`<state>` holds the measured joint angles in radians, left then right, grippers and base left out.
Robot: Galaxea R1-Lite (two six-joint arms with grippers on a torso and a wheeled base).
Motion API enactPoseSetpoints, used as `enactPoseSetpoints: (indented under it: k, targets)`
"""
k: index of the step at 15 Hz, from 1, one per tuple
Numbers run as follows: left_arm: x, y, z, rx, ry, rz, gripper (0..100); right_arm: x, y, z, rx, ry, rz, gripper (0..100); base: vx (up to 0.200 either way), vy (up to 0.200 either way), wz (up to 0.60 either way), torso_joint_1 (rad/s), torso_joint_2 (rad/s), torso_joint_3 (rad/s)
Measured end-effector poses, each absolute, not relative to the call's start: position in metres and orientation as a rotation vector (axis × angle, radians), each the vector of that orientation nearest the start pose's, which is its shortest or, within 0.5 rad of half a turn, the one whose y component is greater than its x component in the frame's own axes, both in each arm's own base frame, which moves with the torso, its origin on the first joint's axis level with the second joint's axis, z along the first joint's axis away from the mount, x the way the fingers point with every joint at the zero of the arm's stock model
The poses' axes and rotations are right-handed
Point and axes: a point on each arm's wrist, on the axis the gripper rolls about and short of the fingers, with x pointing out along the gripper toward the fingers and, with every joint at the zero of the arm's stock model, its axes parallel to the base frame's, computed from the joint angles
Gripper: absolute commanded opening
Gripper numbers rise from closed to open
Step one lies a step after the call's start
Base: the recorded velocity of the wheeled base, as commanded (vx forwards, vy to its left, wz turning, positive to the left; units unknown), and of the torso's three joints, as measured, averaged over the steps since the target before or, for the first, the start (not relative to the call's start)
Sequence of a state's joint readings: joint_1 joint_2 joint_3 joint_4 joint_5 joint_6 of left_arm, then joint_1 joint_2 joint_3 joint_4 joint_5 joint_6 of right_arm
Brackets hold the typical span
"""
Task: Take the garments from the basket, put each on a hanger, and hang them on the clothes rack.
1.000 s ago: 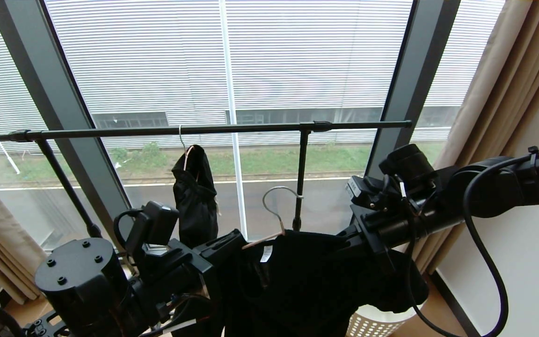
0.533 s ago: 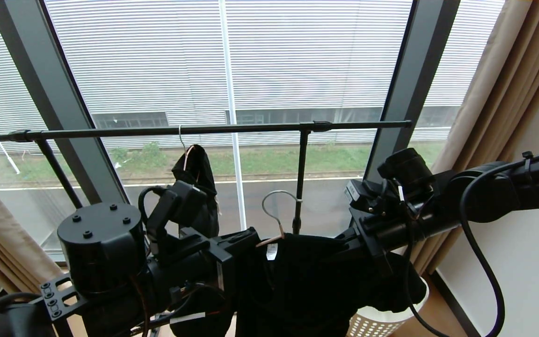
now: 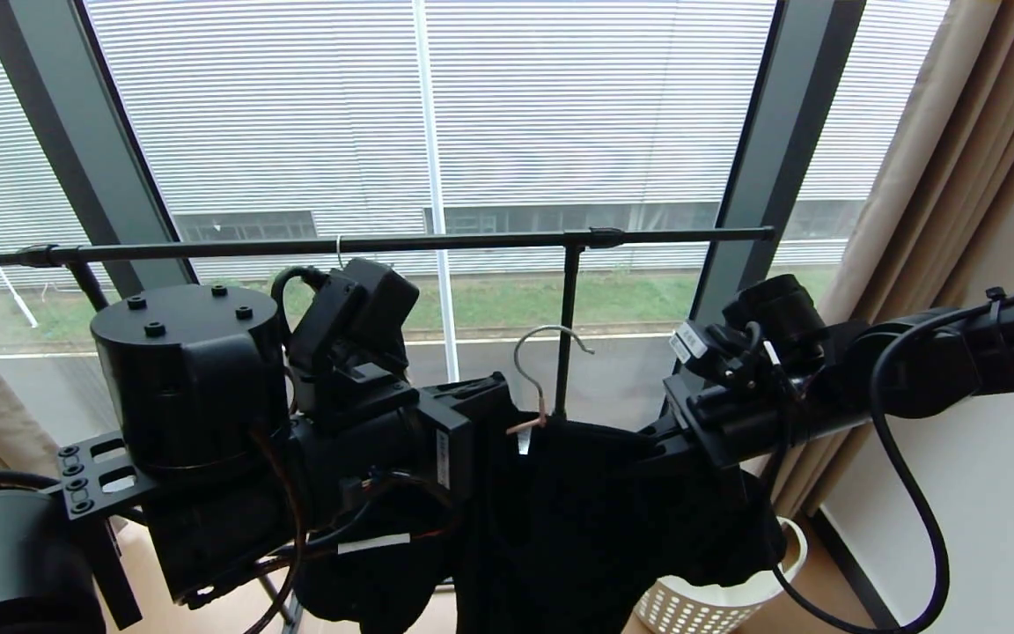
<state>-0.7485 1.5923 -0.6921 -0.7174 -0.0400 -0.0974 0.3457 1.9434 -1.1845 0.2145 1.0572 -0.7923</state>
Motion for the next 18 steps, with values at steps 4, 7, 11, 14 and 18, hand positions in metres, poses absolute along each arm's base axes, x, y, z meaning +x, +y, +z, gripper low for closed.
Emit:
enactPoseSetpoints:
  k: [4,7,11,14,18]
  targets:
    - [0.202,-0.196,0.203,-0.005,0.235,-0.790,0,0.314,0.116,0.130,-0.222,0.336,1.544,0,0.000,0.000,0.00,0.000,0.00,0.000]
    - [0.196,-0.205,0.208,-0.004,0.219,-0.813,0,0.312,0.113,0.129,-0.223,0.330,1.537,0,0.000,0.000,0.00,0.000,0.00,0.000]
    - [0.195,-0.209,0.205,0.002,0.229,-0.823,0,0.312,0.111,0.131,-0.228,0.318,1.530,0,0.000,0.000,0.00,0.000,0.00,0.000]
    - [0.199,-0.214,0.196,0.015,0.258,-0.823,100,0.310,0.107,0.136,-0.234,0.306,1.520,0,0.000,0.000,0.00,0.000,0.00,0.000]
    - [0.202,-0.223,0.190,0.025,0.274,-0.827,100,0.310,0.105,0.139,-0.239,0.295,1.510,0,0.000,0.000,0.00,0.000,0.00,0.000]
